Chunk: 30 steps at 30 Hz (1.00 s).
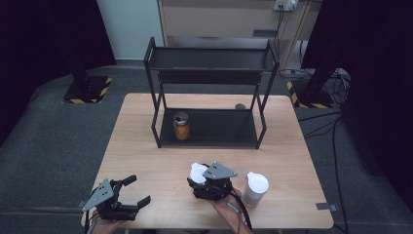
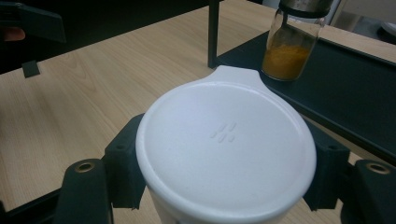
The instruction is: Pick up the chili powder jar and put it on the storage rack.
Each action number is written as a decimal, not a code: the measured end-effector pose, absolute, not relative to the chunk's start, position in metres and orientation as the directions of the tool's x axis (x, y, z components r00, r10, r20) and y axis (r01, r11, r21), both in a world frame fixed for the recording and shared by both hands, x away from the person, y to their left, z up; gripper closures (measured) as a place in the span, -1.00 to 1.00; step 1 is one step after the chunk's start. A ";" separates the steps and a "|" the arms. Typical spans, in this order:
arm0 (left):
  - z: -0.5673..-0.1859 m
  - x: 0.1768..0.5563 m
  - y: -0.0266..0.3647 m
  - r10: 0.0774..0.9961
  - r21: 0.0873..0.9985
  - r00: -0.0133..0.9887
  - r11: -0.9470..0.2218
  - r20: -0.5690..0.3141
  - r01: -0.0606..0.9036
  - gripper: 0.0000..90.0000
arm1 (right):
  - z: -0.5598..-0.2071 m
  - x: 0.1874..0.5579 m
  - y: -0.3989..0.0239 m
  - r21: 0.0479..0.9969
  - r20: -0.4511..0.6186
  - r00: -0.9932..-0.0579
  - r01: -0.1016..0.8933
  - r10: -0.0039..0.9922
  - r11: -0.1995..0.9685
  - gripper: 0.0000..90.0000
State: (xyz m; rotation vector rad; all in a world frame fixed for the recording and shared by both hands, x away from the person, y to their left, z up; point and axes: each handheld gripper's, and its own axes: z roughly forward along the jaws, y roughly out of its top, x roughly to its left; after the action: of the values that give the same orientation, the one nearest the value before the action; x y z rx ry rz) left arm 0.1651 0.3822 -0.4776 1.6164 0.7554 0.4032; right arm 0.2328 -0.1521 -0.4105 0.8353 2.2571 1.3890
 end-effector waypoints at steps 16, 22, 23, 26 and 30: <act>-0.478 0.165 0.383 0.671 0.969 0.725 -0.038 -0.156 0.243 -0.90 | -0.400 0.235 -0.147 0.893 -0.011 -0.739 0.296 0.674 0.339 -0.31; -0.478 0.165 0.383 0.670 0.969 0.726 -0.038 -0.156 0.244 -0.90 | -0.387 0.241 -0.142 0.903 -0.022 -0.728 0.280 0.685 0.326 -0.31; -0.478 0.165 0.383 0.670 0.969 0.726 -0.038 -0.156 0.244 -0.90 | -0.385 0.242 -0.141 0.904 -0.023 -0.726 0.278 0.687 0.324 -0.31; -0.478 0.165 0.383 0.669 0.969 0.726 -0.038 -0.156 0.243 -0.90 | -0.379 0.246 -0.138 0.908 -0.030 -0.718 0.272 0.695 0.319 -0.31; -0.478 0.165 0.383 0.668 0.969 0.727 -0.038 -0.156 0.243 -0.90 | -0.371 0.253 -0.134 0.912 -0.032 -0.705 0.269 0.708 0.310 -0.31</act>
State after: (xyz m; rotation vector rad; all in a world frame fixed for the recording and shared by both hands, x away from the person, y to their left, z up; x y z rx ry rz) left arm 0.1652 0.3833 -0.4779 1.6126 0.7517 0.4002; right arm 0.2531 -0.1337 -0.3714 0.8677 2.1516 1.3729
